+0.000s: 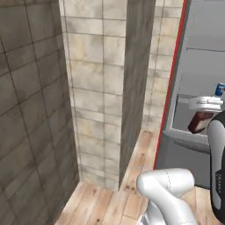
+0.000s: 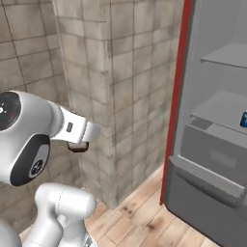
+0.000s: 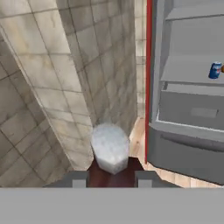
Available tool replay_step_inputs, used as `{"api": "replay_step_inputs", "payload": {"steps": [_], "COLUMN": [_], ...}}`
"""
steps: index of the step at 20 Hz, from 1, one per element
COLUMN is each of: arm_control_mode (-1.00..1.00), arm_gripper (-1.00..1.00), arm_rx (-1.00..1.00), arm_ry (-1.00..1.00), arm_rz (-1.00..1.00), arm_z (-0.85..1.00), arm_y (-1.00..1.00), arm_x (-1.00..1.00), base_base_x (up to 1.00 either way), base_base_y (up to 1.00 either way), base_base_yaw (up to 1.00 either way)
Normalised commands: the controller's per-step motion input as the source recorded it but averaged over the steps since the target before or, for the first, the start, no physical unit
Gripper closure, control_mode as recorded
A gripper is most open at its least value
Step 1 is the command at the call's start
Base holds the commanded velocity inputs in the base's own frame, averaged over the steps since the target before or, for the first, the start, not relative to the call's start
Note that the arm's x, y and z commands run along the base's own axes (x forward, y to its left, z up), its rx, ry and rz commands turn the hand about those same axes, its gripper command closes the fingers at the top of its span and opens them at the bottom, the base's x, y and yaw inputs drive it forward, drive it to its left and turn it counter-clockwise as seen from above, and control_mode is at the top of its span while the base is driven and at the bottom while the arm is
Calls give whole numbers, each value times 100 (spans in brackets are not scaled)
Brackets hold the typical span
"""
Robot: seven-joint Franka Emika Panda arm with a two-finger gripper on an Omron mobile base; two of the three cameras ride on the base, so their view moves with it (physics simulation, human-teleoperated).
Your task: Place the ketchup and condiment bottle from the counter to the top shelf of the fridge. If the existing items in the fridge are on the top shelf, move them to other shelves.
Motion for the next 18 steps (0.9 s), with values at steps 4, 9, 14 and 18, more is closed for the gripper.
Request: {"api": "replay_step_inputs", "payload": {"steps": [4,9,14,18], "arm_control_mode": [100,100,100,100], "arm_gripper": [100,100,100,100], "arm_rx": [0,0,0,0], "arm_ry": [0,0,0,0], "arm_rz": [0,0,0,0], "arm_z": [0,0,0,0], "arm_y": [0,0,0,0], "arm_x": [0,0,0,0], "base_base_x": [44,66,96,77], "base_base_y": [25,26,29,29], "base_base_yaw": [-81,-73,-52,-19]}}
